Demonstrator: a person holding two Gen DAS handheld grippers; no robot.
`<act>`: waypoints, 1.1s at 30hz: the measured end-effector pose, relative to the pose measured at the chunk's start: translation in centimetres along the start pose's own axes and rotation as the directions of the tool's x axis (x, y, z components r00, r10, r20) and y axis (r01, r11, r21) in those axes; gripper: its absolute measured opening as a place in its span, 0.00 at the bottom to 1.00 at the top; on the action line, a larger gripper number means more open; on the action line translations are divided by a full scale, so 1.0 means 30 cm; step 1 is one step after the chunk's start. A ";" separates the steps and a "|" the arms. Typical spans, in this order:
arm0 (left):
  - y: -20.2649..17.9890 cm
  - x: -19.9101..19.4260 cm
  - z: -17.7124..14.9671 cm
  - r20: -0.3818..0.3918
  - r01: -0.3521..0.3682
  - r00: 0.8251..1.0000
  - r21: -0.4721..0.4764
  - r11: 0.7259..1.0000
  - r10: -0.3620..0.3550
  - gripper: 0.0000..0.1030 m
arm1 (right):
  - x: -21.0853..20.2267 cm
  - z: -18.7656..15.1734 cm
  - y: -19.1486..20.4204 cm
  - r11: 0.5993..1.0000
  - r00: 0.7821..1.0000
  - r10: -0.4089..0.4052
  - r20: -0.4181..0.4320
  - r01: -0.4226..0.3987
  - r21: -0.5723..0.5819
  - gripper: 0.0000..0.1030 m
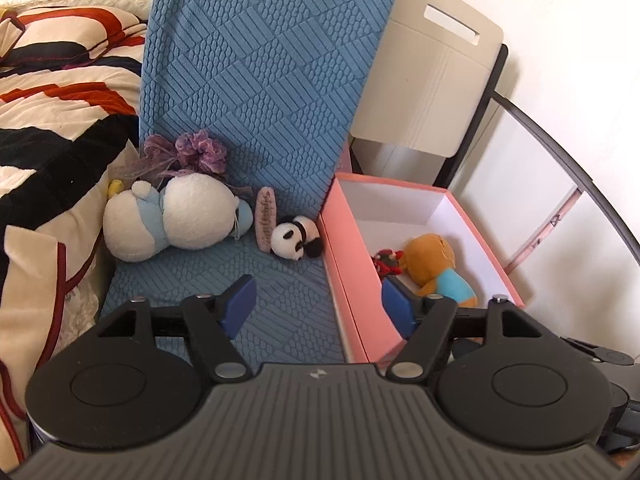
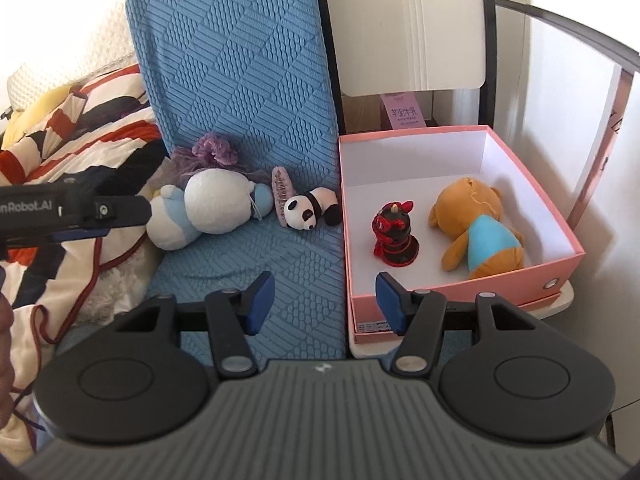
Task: Organize objects
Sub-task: 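Open both tools and withdraw them from the pink box, then grasp the panda with the right tool while the left tool grasps the purple scrunchie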
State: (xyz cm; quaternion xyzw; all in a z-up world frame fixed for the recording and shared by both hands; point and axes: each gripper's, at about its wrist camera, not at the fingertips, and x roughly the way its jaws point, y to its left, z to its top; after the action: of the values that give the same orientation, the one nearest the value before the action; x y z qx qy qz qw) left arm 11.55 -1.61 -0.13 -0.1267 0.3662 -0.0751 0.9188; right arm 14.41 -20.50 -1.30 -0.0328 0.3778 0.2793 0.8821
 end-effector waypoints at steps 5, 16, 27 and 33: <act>0.040 0.092 0.018 0.026 0.009 1.000 0.004 1.000 -0.009 0.84 | 0.099 -0.005 0.006 1.000 1.000 0.009 -0.004 -0.009 0.005 0.72; 0.193 0.379 0.027 0.056 -0.074 0.995 -0.046 0.996 0.077 0.90 | 0.381 -0.037 0.030 0.999 0.999 0.045 -0.031 -0.045 -0.012 0.93; 0.384 0.630 0.106 0.058 -0.223 0.972 -0.053 0.973 0.226 0.90 | 0.650 -0.002 0.156 0.990 0.996 0.081 0.020 -0.079 -0.114 0.91; 0.438 0.751 0.208 0.056 -0.200 0.977 -0.070 0.977 0.204 0.90 | 0.796 0.066 0.202 0.993 0.999 0.047 0.010 -0.045 -0.113 0.69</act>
State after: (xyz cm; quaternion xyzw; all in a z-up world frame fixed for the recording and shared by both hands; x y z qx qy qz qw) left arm 32.69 6.85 -14.28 -0.1204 0.3501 0.0343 0.9283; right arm 25.90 -3.71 -15.32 -0.0721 0.3564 0.3206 0.8746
